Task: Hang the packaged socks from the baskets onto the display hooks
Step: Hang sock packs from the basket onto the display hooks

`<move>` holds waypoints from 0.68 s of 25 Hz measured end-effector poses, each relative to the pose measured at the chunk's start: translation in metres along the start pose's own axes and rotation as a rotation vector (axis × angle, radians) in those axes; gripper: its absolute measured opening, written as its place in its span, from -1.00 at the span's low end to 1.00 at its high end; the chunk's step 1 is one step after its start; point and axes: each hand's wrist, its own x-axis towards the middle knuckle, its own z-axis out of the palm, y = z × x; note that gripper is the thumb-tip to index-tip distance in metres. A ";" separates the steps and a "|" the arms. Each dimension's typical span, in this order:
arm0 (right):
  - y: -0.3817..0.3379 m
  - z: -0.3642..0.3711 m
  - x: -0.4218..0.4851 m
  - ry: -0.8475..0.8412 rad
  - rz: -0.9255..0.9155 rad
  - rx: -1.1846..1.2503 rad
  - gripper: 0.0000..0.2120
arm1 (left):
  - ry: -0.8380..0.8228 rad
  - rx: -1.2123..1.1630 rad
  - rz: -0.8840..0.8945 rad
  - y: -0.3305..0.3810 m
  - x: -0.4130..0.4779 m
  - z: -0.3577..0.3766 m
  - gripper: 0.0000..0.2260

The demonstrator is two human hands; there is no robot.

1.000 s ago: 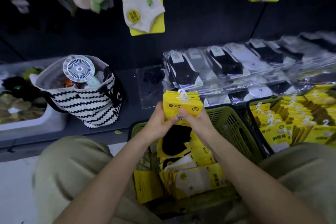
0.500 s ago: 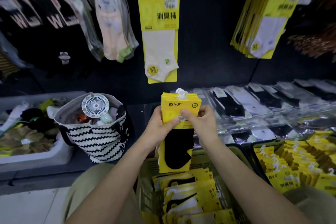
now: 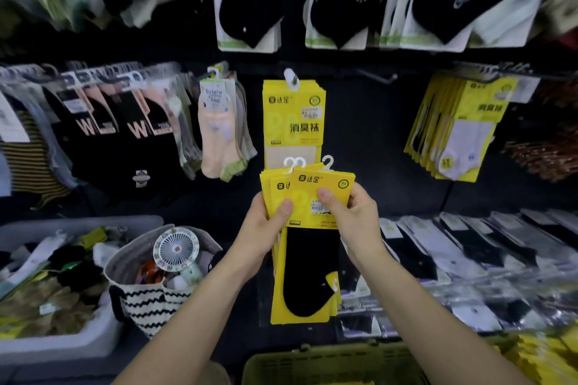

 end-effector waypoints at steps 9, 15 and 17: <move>-0.047 0.036 0.046 0.001 -0.091 -0.085 -0.93 | 0.202 0.004 0.106 0.056 0.038 -0.023 -0.74; -0.074 0.056 0.075 0.097 -0.150 -0.070 -0.87 | 0.361 0.025 0.095 0.074 0.041 -0.057 -0.70; -0.074 0.059 0.082 0.104 -0.138 -0.079 -0.87 | 0.386 0.046 0.074 0.076 0.035 -0.067 -0.70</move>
